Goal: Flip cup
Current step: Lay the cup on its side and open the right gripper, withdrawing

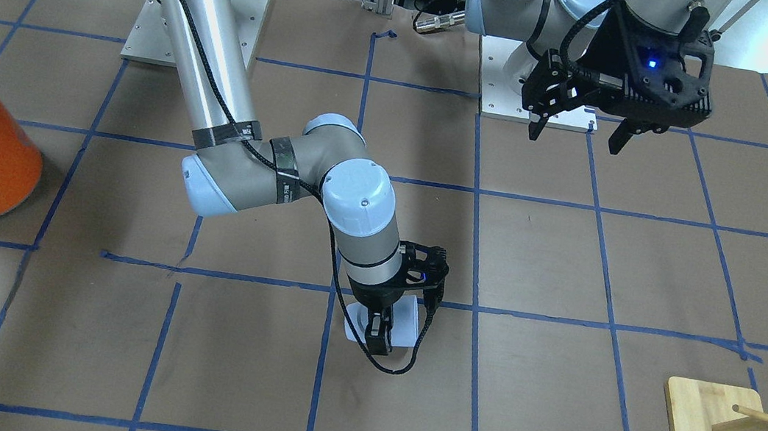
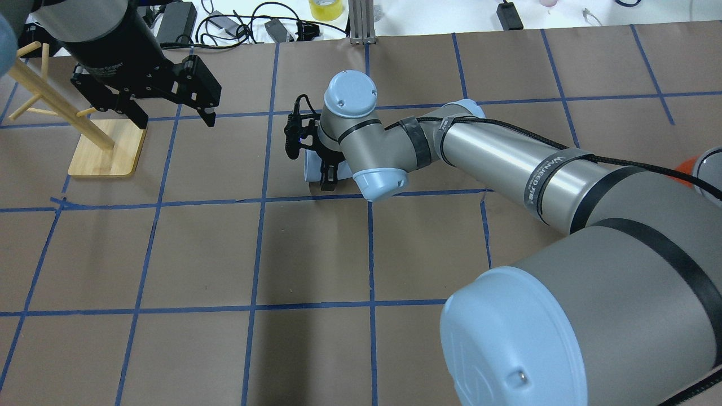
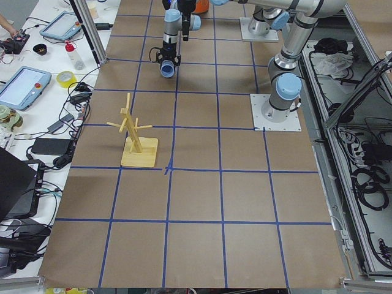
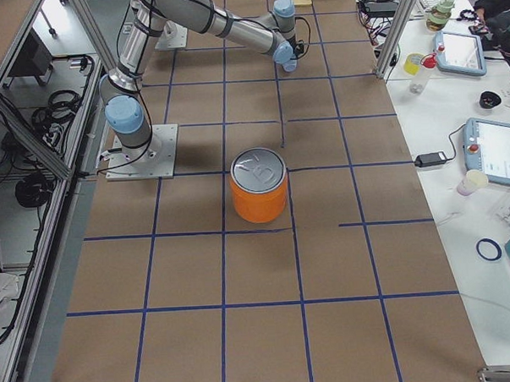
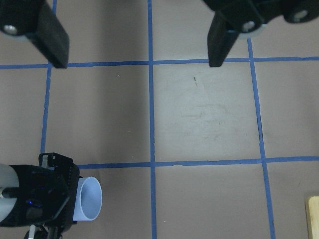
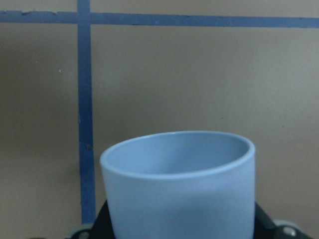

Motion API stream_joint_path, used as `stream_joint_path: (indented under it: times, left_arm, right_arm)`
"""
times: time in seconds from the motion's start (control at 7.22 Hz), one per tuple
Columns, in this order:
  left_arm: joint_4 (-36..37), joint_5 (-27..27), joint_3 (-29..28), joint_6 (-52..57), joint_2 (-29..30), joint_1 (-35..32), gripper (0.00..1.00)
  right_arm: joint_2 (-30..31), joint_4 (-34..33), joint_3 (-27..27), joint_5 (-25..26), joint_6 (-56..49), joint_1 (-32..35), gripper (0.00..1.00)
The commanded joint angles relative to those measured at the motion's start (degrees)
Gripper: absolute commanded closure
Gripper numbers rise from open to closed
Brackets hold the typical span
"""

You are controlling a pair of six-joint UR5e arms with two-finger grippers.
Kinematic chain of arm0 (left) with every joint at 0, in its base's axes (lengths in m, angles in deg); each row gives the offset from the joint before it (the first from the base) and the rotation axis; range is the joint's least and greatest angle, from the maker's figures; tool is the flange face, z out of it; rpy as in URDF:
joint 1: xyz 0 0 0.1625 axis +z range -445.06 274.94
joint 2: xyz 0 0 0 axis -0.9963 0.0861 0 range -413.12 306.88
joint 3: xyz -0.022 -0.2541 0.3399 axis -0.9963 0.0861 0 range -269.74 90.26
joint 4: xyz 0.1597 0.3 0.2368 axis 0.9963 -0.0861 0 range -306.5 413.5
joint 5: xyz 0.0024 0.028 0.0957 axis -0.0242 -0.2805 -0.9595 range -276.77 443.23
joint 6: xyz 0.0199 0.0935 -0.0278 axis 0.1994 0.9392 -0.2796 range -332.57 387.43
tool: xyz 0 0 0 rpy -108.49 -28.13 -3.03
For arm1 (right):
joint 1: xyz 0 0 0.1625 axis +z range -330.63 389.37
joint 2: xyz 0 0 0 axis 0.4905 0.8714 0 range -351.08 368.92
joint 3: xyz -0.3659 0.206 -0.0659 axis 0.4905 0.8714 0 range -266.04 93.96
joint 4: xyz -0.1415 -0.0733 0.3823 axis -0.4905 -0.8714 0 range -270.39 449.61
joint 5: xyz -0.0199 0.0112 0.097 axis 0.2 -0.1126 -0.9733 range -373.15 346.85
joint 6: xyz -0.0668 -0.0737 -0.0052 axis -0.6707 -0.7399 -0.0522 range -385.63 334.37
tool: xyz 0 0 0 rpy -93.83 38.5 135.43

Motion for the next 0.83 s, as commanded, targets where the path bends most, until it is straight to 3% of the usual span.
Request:
stream_joint_path:
  times: [0.0,0.28,0.42,0.55,0.69]
  left_arm:
    - [-0.01,-0.01,0.02,0.00,0.00,0.00,0.00]
    - [-0.01,-0.01,-0.07,0.00,-0.09,0.00,0.00]
    - [-0.01,-0.01,0.02,0.00,0.00,0.00,0.00]
    - [-0.01,-0.01,-0.07,0.09,0.00,0.00,0.00]
    - [-0.01,-0.01,0.02,0.09,-0.09,0.09,0.00]
  right_arm:
    - [0.22,0.09,0.05,-0.16,0.12,0.00,0.00]
    - [2.05,0.62,0.05,0.63,1.34,0.00,0.00]
    - [3.90,0.88,0.14,0.72,7.79,-0.08,0.00]
    - [7.05,0.88,-0.55,2.38,13.51,-0.17,0.00]
    - [10.30,1.93,-1.00,7.79,23.14,-0.35,0.00]
